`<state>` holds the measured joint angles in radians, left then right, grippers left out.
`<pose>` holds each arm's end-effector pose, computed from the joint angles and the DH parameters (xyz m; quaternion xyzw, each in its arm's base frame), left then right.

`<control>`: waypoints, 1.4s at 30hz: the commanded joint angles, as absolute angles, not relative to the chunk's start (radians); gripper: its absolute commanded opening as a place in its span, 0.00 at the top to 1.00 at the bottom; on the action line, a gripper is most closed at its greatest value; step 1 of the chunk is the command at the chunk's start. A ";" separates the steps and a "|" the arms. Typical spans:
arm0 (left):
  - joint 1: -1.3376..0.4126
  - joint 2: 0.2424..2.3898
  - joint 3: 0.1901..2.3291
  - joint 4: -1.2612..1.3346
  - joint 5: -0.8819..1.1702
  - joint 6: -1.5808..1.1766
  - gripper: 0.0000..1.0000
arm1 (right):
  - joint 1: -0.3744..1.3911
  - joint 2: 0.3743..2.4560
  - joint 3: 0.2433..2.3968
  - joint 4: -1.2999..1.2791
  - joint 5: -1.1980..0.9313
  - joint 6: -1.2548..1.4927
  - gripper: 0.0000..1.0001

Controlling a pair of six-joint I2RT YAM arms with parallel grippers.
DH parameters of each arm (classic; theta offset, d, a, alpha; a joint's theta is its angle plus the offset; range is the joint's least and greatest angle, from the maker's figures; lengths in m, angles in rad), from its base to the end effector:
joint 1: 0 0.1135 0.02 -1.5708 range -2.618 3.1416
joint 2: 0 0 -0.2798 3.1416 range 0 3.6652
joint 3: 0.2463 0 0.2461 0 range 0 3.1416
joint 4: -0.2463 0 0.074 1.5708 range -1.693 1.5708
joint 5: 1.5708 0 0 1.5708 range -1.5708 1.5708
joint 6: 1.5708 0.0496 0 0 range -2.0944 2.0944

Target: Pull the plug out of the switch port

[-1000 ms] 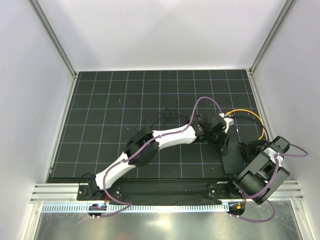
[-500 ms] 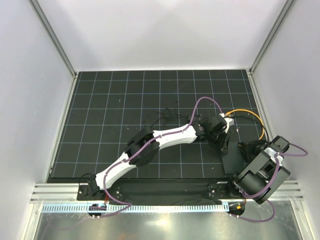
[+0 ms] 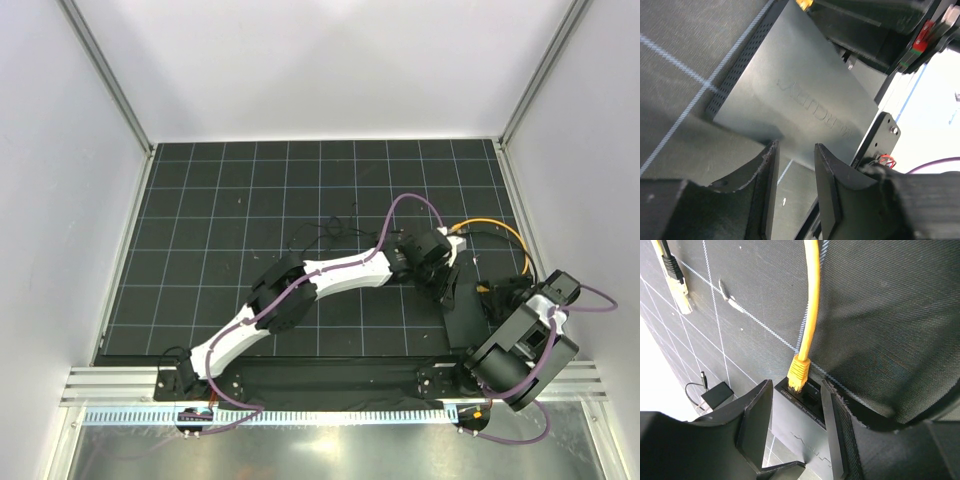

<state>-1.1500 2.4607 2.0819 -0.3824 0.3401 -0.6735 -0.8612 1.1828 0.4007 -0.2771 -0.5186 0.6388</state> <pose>0.2172 -0.5259 0.1738 0.2786 0.8646 -0.4021 0.1147 0.1379 -0.1229 0.1448 0.5900 0.7284 0.2194 0.2706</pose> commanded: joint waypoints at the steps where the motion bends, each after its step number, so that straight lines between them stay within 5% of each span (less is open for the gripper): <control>1: -1.141 2.376 2.042 -0.414 0.292 -0.647 0.60 | -0.847 1.186 0.449 -0.311 -0.489 0.623 0.48; 12: -1.103 2.131 1.876 -0.463 0.158 -0.692 0.56 | -0.703 1.206 0.609 -0.515 -0.272 0.637 0.44; 25: -1.086 1.914 1.618 -0.537 0.072 -0.505 0.59 | -0.651 1.207 0.929 -0.863 0.300 0.776 0.42; 38: -1.071 2.002 1.773 -0.744 0.172 -0.437 0.63 | -0.408 1.744 1.593 -1.587 0.508 0.871 0.40; 42: -1.089 2.051 1.864 -0.733 0.180 -0.442 0.62 | -0.365 1.861 1.698 -1.626 0.449 0.833 0.33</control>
<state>-1.0744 2.0266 1.7832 -0.7376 0.1619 -0.4618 -0.3862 1.8328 1.6394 -1.2964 0.4385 0.8204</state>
